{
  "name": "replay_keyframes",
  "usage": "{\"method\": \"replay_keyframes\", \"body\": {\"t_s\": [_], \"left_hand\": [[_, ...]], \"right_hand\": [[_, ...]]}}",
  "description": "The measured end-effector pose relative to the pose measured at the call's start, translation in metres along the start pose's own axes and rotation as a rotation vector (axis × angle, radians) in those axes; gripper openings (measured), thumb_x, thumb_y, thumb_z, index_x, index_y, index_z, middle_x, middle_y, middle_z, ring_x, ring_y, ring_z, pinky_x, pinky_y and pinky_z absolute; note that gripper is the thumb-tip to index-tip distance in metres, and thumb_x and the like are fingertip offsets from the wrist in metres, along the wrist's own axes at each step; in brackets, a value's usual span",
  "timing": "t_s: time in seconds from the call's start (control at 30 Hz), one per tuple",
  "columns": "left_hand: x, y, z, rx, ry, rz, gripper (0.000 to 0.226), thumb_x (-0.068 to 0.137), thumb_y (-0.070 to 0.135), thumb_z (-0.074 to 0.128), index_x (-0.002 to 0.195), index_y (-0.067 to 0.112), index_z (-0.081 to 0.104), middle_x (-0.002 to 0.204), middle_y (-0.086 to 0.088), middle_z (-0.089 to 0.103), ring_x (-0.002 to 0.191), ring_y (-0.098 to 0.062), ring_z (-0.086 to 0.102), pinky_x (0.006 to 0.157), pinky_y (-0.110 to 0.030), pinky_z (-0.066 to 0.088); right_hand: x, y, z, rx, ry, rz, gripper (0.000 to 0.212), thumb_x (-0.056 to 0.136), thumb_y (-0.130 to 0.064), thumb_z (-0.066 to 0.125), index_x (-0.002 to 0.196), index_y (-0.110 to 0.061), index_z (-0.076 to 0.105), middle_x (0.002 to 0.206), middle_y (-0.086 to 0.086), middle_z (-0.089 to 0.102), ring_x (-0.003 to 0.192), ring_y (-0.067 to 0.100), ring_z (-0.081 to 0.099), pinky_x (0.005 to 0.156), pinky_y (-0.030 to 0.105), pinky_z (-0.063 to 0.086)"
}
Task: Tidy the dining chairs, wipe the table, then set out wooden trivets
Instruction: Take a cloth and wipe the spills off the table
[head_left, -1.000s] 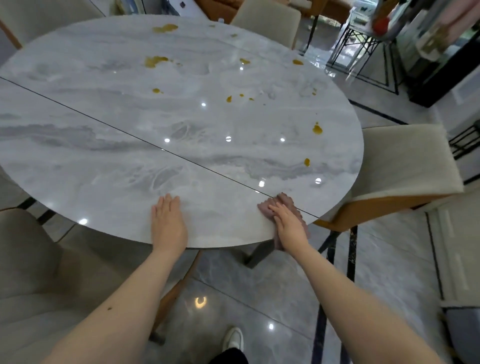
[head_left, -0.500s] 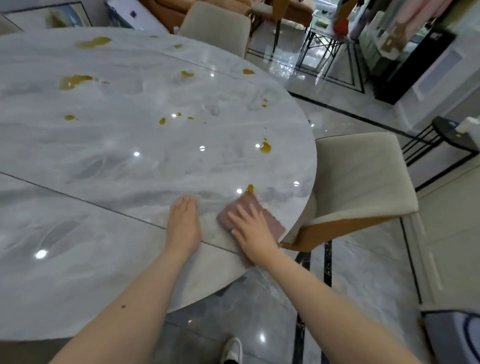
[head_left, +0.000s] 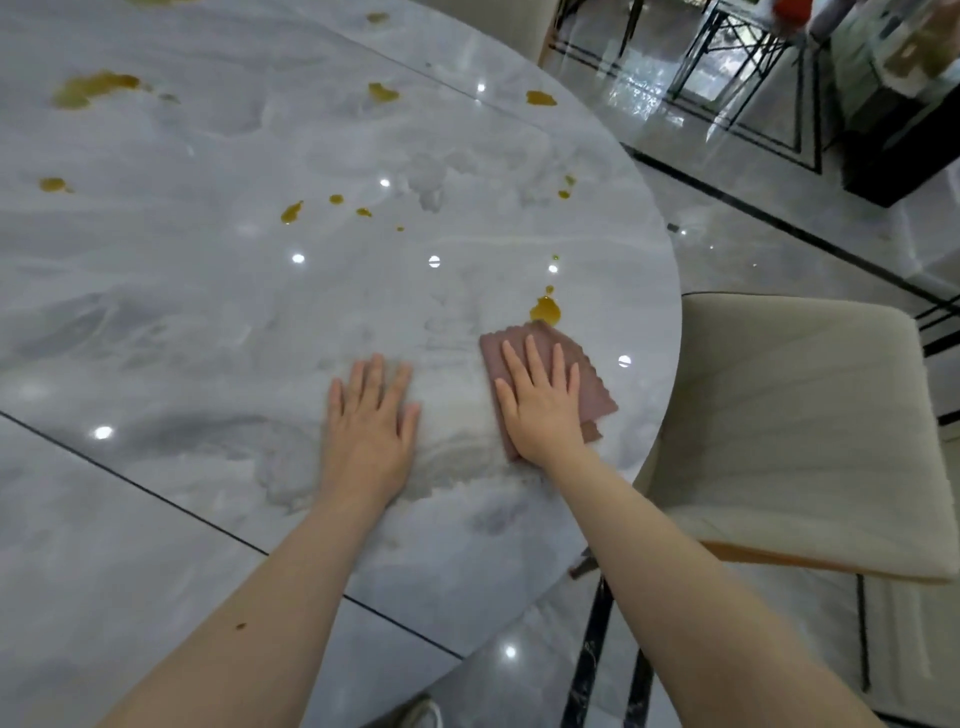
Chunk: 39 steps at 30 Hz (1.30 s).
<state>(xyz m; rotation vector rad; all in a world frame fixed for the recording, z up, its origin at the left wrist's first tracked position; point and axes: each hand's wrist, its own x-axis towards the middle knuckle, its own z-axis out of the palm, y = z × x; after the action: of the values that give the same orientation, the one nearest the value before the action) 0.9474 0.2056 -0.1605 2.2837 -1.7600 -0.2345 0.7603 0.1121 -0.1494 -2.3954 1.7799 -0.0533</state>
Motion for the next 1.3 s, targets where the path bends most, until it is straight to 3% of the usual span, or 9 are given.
{"method": "replay_keyframes", "body": {"t_s": [0.13, 0.27, 0.37, 0.5, 0.63, 0.87, 1.03, 1.2, 1.3], "left_hand": [[0.000, 0.000, -0.001, 0.018, 0.006, -0.015, 0.065, 0.091, 0.050, 0.009, 0.149, 0.027, 0.025, 0.157, -0.004, 0.020, 0.146, -0.023, 0.014, 0.117, -0.039, 0.002], [-0.001, 0.001, -0.002, 0.031, 0.007, -0.015, 0.064, 0.091, 0.049, 0.012, 0.149, 0.026, 0.027, 0.156, -0.006, 0.023, 0.145, -0.024, 0.017, 0.117, -0.040, 0.004], [-0.002, 0.002, -0.003, 0.046, 0.000, -0.011, 0.064, 0.091, 0.050, 0.014, 0.150, 0.025, 0.026, 0.157, -0.006, 0.022, 0.145, -0.025, 0.017, 0.117, -0.041, 0.004], [-0.002, 0.003, -0.004, 0.047, 0.002, -0.007, 0.064, 0.092, 0.050, 0.017, 0.150, 0.024, 0.025, 0.156, -0.008, 0.022, 0.145, -0.027, 0.017, 0.118, -0.042, 0.006], [-0.002, 0.003, -0.002, 0.042, 0.011, -0.012, 0.064, 0.091, 0.049, 0.019, 0.148, 0.024, 0.029, 0.155, -0.008, 0.026, 0.144, -0.027, 0.020, 0.117, -0.042, 0.005], [0.001, 0.000, -0.009, -0.148, 0.033, -0.035, 0.065, 0.084, 0.043, 0.026, 0.143, 0.019, 0.041, 0.153, -0.008, 0.031, 0.143, -0.025, 0.024, 0.116, -0.039, 0.007], [0.018, 0.018, -0.009, -0.256, 0.089, 0.004, 0.068, 0.082, 0.045, 0.025, 0.129, 0.008, 0.057, 0.143, -0.017, 0.045, 0.136, -0.033, 0.037, 0.115, -0.043, 0.014], [0.067, 0.048, -0.002, -0.133, 0.062, 0.080, 0.069, 0.088, 0.045, 0.016, 0.138, 0.008, 0.046, 0.148, -0.016, 0.037, 0.140, -0.032, 0.029, 0.116, -0.039, 0.002], [0.089, 0.044, 0.008, -0.072, 0.056, 0.019, 0.069, 0.090, 0.044, 0.012, 0.142, 0.009, 0.040, 0.151, -0.014, 0.033, 0.142, -0.030, 0.024, 0.117, -0.041, 0.000]], "right_hand": [[0.018, -0.018, 0.002, 0.019, -0.041, 0.074, 0.054, 0.100, -0.045, 0.019, 0.152, -0.032, 0.009, 0.161, 0.002, 0.003, 0.146, 0.035, -0.004, 0.116, 0.053, -0.007], [-0.037, -0.026, 0.005, 0.017, -0.073, -0.219, 0.062, 0.093, -0.051, 0.009, 0.151, -0.031, 0.015, 0.160, 0.001, 0.010, 0.147, 0.036, 0.001, 0.116, 0.052, -0.006], [-0.067, 0.008, -0.001, -0.010, -0.106, -0.276, 0.063, 0.094, -0.059, 0.003, 0.151, -0.034, 0.010, 0.160, -0.004, 0.004, 0.147, 0.030, -0.006, 0.117, 0.050, -0.008], [-0.041, 0.026, -0.009, -0.028, -0.102, -0.080, 0.065, 0.090, -0.060, -0.001, 0.151, -0.037, 0.002, 0.160, -0.005, -0.003, 0.147, 0.031, -0.009, 0.116, 0.050, -0.010], [-0.007, -0.017, -0.003, 0.012, -0.071, 0.193, 0.056, 0.099, -0.048, 0.017, 0.152, -0.033, 0.004, 0.161, 0.000, -0.002, 0.146, 0.033, -0.009, 0.115, 0.055, -0.010], [-0.077, -0.048, 0.008, 0.024, -0.084, -0.147, 0.060, 0.094, -0.054, 0.013, 0.151, -0.034, 0.014, 0.160, -0.001, 0.010, 0.147, 0.033, 0.000, 0.117, 0.057, 0.001], [-0.081, 0.001, -0.004, -0.007, -0.082, 0.044, 0.065, 0.089, -0.060, 0.002, 0.151, -0.039, 0.002, 0.161, -0.005, -0.002, 0.147, 0.030, -0.011, 0.117, 0.050, -0.011], [-0.019, 0.025, -0.004, -0.017, -0.034, 0.243, 0.074, 0.083, -0.060, -0.005, 0.152, -0.034, 0.003, 0.161, 0.001, -0.001, 0.146, 0.036, -0.008, 0.114, 0.055, -0.010], [0.024, 0.035, -0.005, -0.006, -0.003, 0.332, 0.065, 0.092, -0.056, 0.007, 0.152, -0.030, 0.007, 0.161, 0.004, -0.001, 0.146, 0.037, -0.006, 0.114, 0.058, -0.008]]}}
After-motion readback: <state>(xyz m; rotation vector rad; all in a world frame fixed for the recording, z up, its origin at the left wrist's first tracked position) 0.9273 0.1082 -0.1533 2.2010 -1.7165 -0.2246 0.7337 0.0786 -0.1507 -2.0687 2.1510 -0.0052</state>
